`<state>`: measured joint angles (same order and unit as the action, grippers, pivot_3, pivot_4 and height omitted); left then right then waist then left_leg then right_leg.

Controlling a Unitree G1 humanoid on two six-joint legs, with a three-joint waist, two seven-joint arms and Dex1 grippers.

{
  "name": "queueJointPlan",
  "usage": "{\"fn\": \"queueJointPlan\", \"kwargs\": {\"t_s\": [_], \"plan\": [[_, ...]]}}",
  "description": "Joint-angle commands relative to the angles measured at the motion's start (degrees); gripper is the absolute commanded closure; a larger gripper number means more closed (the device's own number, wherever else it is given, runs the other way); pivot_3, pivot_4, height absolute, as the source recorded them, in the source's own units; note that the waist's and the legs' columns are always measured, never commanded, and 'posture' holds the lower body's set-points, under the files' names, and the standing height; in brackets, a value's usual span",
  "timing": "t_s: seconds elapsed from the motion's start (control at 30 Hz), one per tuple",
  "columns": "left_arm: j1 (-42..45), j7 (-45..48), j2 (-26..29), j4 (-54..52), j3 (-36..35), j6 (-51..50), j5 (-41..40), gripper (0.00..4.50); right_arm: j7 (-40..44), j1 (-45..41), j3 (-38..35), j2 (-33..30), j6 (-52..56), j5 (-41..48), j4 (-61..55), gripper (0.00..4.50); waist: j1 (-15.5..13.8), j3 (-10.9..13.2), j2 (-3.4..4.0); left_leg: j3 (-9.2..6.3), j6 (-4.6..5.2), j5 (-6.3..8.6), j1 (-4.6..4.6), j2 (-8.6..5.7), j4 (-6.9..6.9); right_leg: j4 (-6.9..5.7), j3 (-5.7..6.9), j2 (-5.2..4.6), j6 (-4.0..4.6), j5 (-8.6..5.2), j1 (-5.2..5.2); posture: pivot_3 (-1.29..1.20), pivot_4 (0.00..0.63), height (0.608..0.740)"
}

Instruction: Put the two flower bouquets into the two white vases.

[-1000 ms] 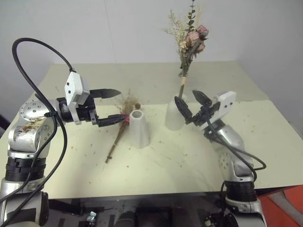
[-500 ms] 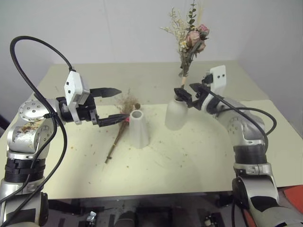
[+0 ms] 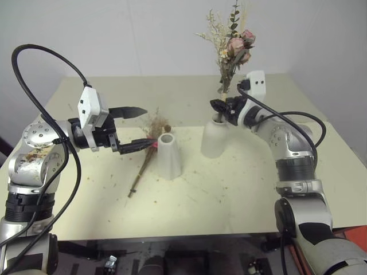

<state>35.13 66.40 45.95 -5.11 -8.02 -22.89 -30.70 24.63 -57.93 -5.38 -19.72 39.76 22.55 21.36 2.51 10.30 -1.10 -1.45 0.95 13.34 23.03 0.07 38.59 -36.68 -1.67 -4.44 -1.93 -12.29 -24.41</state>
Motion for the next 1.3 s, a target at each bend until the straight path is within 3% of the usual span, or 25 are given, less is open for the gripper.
{"fn": "queueJointPlan", "kwargs": {"t_s": [0.03, 0.1, 0.63, 1.0, 1.1, 1.3], "plan": [[-0.16, -0.35, 0.95, -1.12, -1.59, 0.28, -0.56, 0.00, -0.10, -2.28, -1.57, -0.70, -0.37, -0.03, -1.71, 3.03, 0.00, 0.00, 0.00, 0.00, 0.00, 0.00, 0.00, 0.00, 0.00, 0.00, 0.00, 0.00, 0.00, 0.00, 0.00, 0.00, 0.150, 0.740], [-0.28, -0.46, 0.89, -1.05, -1.56, 0.36, -0.51, 0.00, 0.22, -1.74, -1.68, -1.16, 0.25, 0.48, -3.83, 3.73, 0.00, 0.00, 0.00, 0.00, 0.00, 0.00, 0.00, 0.00, -0.01, 0.00, 0.00, 0.01, 0.00, 0.00, -0.01, 0.00, 0.150, 0.740], [0.80, -0.22, -0.41, 0.82, -0.22, 1.68, 0.04, 0.00, -3.68, 7.00, -3.07, 1.38, 3.60, 2.76, -19.78, 3.73, -0.04, 0.00, 0.00, 0.00, 0.00, 0.00, 0.06, 0.00, -0.01, 0.00, 0.00, 0.00, 0.00, 0.00, -0.06, 0.00, 0.150, 0.740], [1.09, -0.14, -0.70, 1.16, 0.11, 2.00, 0.27, 0.00, -4.88, 12.18, -0.35, 4.66, -6.35, -1.99, -23.20, 3.73, 0.02, 0.00, 0.00, 0.00, 0.00, 0.00, 0.04, 0.01, -0.01, -0.01, -0.01, 0.01, 0.00, 0.00, -0.08, 0.00, 0.150, 0.740], [0.97, -0.44, -0.65, 0.98, 0.07, 2.10, 0.50, 0.00, -3.56, 12.41, -0.80, 4.28, -6.07, -0.92, -23.20, 3.16, 0.01, 0.00, 0.00, 0.00, 0.00, 0.00, 0.04, 0.00, -0.01, -0.01, -0.01, 0.01, 0.00, 0.00, -0.08, 0.00, 0.150, 0.740], [1.08, -0.25, -0.57, 1.29, 0.08, 2.24, 0.56, 0.00, -3.89, 13.54, 0.68, 3.39, -6.02, -2.81, -24.39, 1.11, 0.00, 0.00, 0.00, 0.00, 0.00, 0.00, 0.04, 0.00, -0.02, -0.01, -0.01, 0.01, 0.00, 0.00, -0.08, 0.00, 0.150, 0.740]]}}
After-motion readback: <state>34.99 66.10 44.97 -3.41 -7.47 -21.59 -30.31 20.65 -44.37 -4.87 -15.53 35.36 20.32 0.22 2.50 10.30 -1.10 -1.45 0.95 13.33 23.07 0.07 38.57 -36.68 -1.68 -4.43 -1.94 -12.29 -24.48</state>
